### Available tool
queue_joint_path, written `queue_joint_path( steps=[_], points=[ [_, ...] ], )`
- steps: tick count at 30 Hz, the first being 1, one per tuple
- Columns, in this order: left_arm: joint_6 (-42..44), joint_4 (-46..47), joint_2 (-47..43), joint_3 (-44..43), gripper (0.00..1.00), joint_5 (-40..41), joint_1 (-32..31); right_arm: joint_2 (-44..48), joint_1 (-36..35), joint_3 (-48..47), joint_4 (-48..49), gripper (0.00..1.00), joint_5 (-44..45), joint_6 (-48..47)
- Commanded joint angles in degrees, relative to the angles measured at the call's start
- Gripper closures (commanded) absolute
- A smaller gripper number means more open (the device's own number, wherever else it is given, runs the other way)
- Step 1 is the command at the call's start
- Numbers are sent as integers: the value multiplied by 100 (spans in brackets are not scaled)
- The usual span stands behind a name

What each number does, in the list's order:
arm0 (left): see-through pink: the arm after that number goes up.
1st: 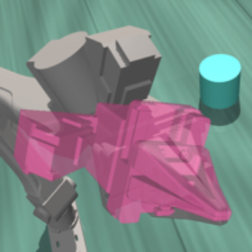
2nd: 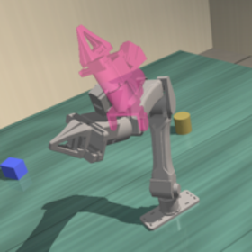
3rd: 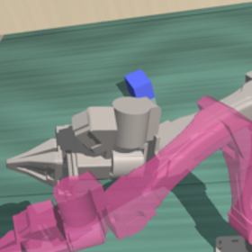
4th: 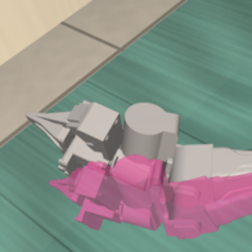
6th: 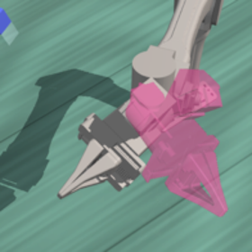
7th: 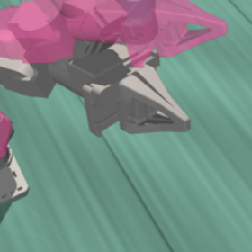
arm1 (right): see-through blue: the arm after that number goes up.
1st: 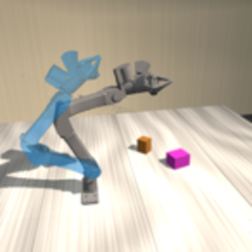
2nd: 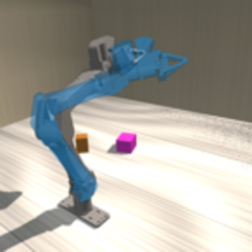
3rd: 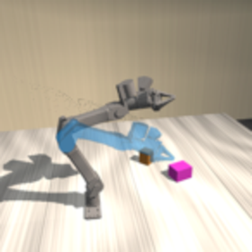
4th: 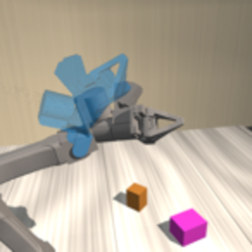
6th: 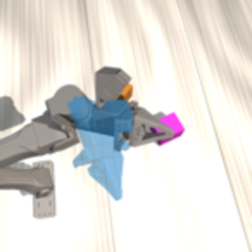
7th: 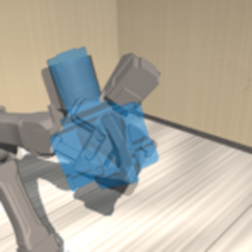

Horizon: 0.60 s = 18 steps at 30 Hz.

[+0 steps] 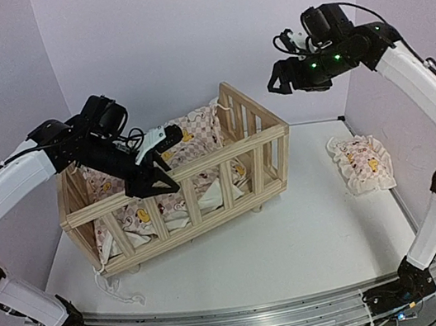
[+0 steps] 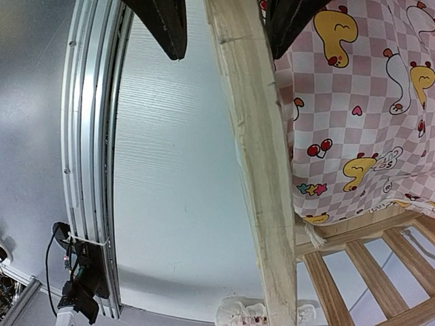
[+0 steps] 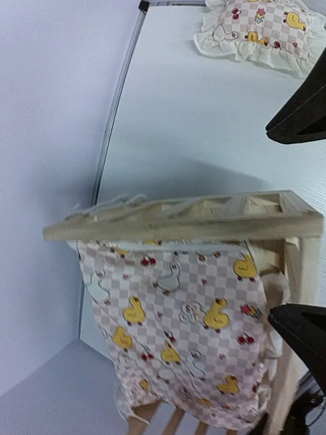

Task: Set up the pet bed

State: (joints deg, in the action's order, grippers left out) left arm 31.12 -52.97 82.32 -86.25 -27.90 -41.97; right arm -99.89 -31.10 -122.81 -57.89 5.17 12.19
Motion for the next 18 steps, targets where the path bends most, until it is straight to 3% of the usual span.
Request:
queue_joint_path(
  steps=[1, 7, 13, 18],
  points=[
    [543, -643, -163, -161, 74, 34, -7, -782, -40, -626, -356, 25, 123, 254],
    [1198, -1113, -197, -99, 99, -428, -4, -1045, -40, -752, -350, 33, 37, 257],
    [3508, -1961, -626, -60, 100, -1422, -5, -418, -29, -302, -311, 27, 624, 278],
    [4488, -2102, -821, -6, 100, -1491, -2, 303, -28, 253, -223, 26, 975, 309]
  ],
)
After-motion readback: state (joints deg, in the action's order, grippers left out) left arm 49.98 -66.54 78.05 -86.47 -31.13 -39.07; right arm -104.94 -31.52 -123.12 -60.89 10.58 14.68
